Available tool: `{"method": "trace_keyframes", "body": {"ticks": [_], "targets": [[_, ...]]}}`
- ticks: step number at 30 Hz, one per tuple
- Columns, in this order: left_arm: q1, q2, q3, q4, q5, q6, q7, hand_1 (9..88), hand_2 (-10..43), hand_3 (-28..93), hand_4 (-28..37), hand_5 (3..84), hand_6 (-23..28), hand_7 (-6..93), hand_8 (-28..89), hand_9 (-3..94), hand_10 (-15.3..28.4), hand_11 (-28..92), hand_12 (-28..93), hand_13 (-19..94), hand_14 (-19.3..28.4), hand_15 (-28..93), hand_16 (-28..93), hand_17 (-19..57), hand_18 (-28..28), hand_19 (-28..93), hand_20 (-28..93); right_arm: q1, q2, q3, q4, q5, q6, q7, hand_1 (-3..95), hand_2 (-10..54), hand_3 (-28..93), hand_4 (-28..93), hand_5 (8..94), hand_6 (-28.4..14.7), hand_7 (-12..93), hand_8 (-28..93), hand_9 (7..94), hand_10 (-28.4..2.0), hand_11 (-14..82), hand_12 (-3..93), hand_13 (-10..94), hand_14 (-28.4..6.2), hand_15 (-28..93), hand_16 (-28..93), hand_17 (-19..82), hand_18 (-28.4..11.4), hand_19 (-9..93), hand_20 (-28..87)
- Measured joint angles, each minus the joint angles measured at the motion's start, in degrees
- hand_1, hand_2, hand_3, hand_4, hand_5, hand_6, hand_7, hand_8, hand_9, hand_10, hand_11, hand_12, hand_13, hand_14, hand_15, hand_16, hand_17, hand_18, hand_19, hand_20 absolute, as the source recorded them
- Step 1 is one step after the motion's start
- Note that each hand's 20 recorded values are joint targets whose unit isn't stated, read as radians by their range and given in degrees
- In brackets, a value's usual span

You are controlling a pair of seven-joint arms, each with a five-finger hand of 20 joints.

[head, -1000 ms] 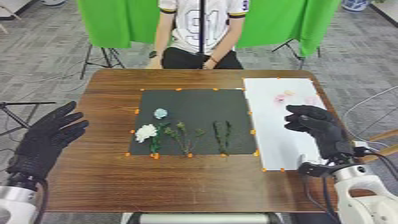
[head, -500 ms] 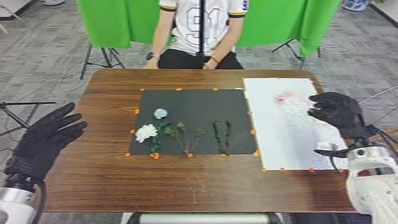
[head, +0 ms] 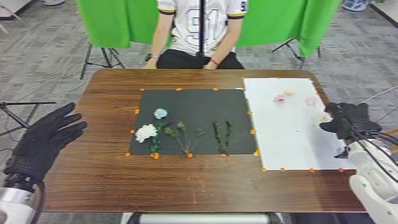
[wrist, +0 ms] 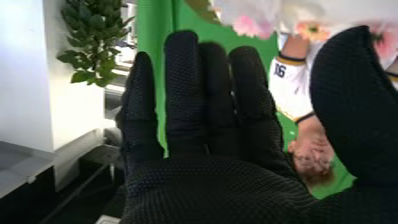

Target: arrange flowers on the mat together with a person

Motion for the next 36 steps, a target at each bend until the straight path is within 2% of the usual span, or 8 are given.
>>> {"method": "trace_keyframes", "body": {"ticks": [3,6,9,12,16,23,27,36], "targets": [[0.02,0.0,0.0,0.0,-0.01,0.0,0.01,26.5,0.4,71,-24.2,33.4,4.3,15.9,-8,29.9,12.8,20,20,25,15.7,33,2,-7.1,23.1,48,15,2.3,0.46,-2.71,2.51,0.28,0.86,0.26,37.1,-9.5,82,-28,48.9,2.3,43,-17,57.4,-8.1,41.2,33.9,54,-6.3,60,25,20,-16.5,61,41],[0.02,0.0,0.02,0.0,-0.02,0.0,0.01,26.5,0.3,71,-24.2,33.3,4.3,15.9,-8,29.9,12.8,20,20,25,15.7,33,2,-7.1,23.0,48,15,4.57,0.64,-5.4,5.14,0.48,2.44,0.2,45.9,-9.5,76,-28,55.2,3.4,52,-2,71.9,-6.0,27.7,51.1,63,-5.1,59,32,23,-16.0,63,42],[0.02,0.01,0.07,0.02,-0.03,0.0,0.01,26.5,0.3,71,-24.3,33.4,4.3,15.9,-8,29.9,12.8,20,20,25,15.7,33,2,-7.1,23.1,48,15,6.16,0.67,-7.02,6.71,0.26,5.87,-0.01,50.4,-9.0,76,-28,62.8,3.8,53,1,77.5,-5.4,28.4,54.5,68,-4.9,60,37,26,-15.6,64,43],[0.02,0.01,0.07,0.02,-0.03,0.01,0.01,26.5,0.3,71,-24.2,33.3,4.2,15.9,-8,30.0,12.9,20,20,25,15.6,33,2,-7.1,23.0,48,15,6.89,0.67,-8.19,7.5,-0.43,9.07,-0.44,50.7,-9.3,77,-28,64.5,3.8,53,0,78.8,-5.2,29.5,54.7,69,-4.6,62,37,26,-15.6,65,44],[0.02,-0.02,0.07,0.02,-0.03,0.03,0.0,26.5,0.3,71,-24.2,33.3,4.3,15.9,-8,30.0,12.9,20,20,25,15.7,33,2,-7.1,23.0,48,15,6.63,0.56,-8.16,6.74,-0.81,9.23,-1.55,50.5,-9.5,78,-28,65.2,3.6,53,0,79.2,-5.3,29.5,55.0,69,-4.5,62,37,27,-15.5,65,45],[0.77,-0.47,-0.1,-0.26,-0.03,0.24,0.03,26.5,0.3,71,-24.2,33.4,4.2,15.9,-8,30.0,12.9,20,20,25,15.7,33,2,-7.1,23.1,48,15,6.51,-0.78,-10.04,0.17,0.73,13.48,-7.95,50.2,-9.5,79,-28,65.0,3.6,54,0,79.2,-5.5,29.5,55.2,69,-4.5,62,38,27,-15.5,66,45],[0.91,-0.61,0.06,-0.26,-0.03,0.3,-0.04,26.5,0.4,71,-24.2,33.3,4.2,16.0,-8,30.0,12.9,20,20,25,15.7,33,2,-7.1,23.1,48,15,11.85,-2.16,-18.24,-3.14,3.15,16.43,-15.42,50.1,-9.5,79,-28,64.3,3.9,54,0,78.6,-5.6,29.8,55.4,68,-4.4,62,38,26,-15.4,65,45],[0.38,-0.66,0.74,-0.23,0.0,0.32,-0.33,26.4,0.4,71,-24.3,33.3,4.2,15.9,-8,30.0,12.9,20,20,25,15.7,33,2,-7.1,23.1,48,15,27.69,-10.59,-35.23,-2.06,7.45,13.36,-26.77,50.0,-9.5,79,-28,63.6,4.0,55,0,78.1,-5.7,30.1,54.9,68,-4.4,62,39,26,-15.4,65,45]]}}
